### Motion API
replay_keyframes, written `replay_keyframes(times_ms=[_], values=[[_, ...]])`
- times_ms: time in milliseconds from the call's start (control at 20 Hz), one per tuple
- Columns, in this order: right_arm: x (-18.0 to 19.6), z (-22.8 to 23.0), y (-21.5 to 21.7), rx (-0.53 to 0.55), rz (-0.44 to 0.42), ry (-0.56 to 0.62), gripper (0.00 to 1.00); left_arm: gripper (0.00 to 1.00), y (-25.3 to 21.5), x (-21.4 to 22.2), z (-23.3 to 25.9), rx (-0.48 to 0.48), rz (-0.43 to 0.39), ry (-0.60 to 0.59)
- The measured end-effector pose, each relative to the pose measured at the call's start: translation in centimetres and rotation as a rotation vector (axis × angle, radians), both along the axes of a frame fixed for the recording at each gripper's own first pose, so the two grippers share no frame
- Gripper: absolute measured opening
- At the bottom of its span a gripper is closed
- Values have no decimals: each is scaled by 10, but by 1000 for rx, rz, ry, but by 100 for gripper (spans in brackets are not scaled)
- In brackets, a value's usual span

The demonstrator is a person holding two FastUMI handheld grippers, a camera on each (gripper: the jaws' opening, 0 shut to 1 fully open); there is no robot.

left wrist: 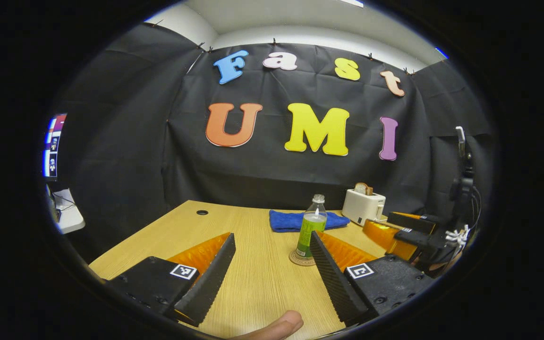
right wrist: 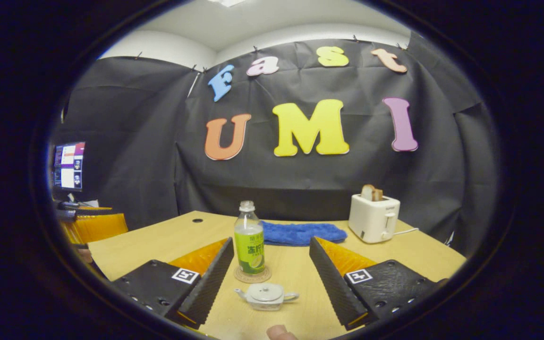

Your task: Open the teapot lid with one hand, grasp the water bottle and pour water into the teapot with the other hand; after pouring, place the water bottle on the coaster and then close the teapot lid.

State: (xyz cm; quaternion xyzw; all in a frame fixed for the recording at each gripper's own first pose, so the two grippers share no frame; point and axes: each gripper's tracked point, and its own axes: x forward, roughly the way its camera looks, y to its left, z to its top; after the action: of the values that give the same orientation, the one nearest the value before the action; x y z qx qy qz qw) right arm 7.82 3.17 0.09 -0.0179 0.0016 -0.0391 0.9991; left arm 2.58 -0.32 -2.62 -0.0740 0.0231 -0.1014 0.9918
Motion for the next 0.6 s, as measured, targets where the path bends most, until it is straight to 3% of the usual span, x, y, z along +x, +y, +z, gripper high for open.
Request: replay_keyframes(times_ms=[350,600], values=[[-76,70,-49,-73,-78,-76,96,99,-28,-12,0,8,-10,18],[-102,52,-80,-48,-80,-105,96,99,-34,-13,9,58,42,-34]])
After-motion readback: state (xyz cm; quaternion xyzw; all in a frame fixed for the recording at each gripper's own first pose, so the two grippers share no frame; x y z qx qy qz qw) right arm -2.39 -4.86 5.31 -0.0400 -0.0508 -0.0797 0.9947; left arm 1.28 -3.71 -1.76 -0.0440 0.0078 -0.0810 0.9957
